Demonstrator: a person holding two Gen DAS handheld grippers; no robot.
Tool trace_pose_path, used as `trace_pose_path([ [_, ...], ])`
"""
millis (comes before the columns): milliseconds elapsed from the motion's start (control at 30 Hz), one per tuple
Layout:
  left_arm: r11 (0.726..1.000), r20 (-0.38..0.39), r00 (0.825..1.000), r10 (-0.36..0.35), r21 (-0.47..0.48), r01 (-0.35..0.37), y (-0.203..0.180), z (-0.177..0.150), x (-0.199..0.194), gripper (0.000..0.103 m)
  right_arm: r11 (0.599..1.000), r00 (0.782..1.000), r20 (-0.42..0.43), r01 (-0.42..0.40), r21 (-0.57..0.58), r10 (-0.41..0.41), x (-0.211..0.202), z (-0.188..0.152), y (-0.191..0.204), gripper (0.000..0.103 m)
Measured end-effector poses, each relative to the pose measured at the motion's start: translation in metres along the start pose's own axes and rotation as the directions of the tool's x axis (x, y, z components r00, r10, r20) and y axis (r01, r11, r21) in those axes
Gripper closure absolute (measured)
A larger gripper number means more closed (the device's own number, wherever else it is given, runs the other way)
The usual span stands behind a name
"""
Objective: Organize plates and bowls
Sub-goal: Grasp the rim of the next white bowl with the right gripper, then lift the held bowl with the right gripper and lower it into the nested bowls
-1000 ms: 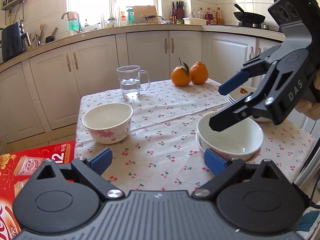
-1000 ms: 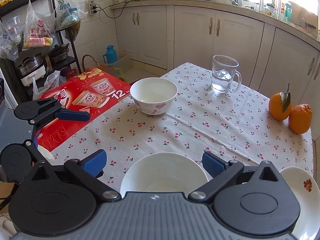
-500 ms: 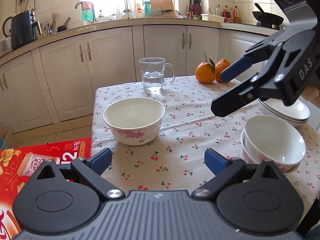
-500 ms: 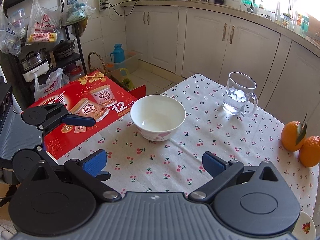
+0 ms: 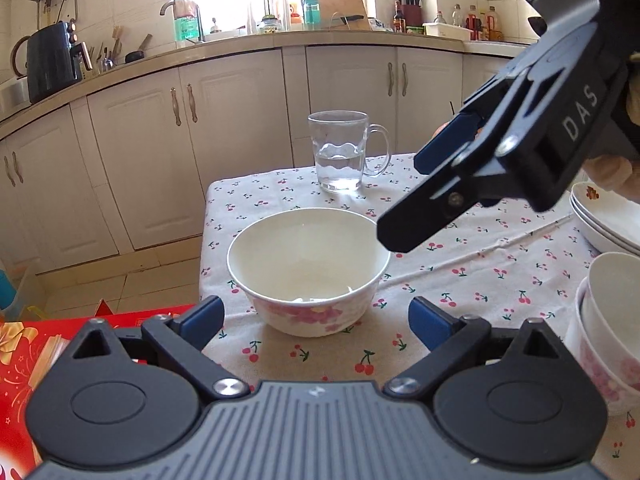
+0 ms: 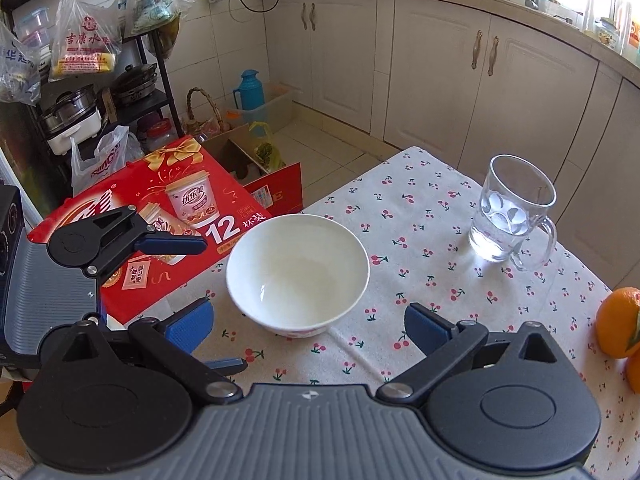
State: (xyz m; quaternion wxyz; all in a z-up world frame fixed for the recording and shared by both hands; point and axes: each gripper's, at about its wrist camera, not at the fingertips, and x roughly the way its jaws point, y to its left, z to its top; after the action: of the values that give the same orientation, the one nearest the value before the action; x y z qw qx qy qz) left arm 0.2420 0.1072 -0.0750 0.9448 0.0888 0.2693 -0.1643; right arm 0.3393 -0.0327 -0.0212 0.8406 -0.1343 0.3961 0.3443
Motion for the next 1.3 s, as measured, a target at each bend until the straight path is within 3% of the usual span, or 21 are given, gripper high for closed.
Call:
trace_pose_path([
  [333, 1.0, -0.017, 1.0, -0.012, -0.002, 0.012, -0.001, -0.002, 0.022, 0.007, 0.998, 0.996, -0.059, -0.061, 0.011, 0.061, 0.052, 0.022, -0.021, 0.003],
  [567, 1.0, -0.013, 1.0, -0.007, -0.01, 0.007, 0.0, 0.0, 0.027, 0.009, 0.994, 0.991, -0.085, -0.102, 0.036, 0.105, 0.078, 0.027, -0.031, 0.018],
  [600, 1.0, -0.012, 1.0, -0.006, -0.011, 0.006, 0.001, 0.0, 0.027, 0.013, 0.994, 0.991, -0.084, -0.102, 0.036, 0.104, 0.08, 0.027, -0.031, 0.021],
  [800, 1.0, -0.012, 1.0, -0.004, -0.03, 0.004, 0.004, 0.001, 0.029, 0.016, 0.991, 0.988, -0.088, -0.124, 0.041, 0.127, 0.085, 0.026, -0.031, 0.031],
  [1300, 0.998, -0.036, 0.999, -0.017, -0.055, 0.015, 0.003, 0.003, 0.021, 0.016, 0.99, 0.988, -0.076, -0.134, 0.046, 0.137, 0.075, 0.025, -0.028, 0.032],
])
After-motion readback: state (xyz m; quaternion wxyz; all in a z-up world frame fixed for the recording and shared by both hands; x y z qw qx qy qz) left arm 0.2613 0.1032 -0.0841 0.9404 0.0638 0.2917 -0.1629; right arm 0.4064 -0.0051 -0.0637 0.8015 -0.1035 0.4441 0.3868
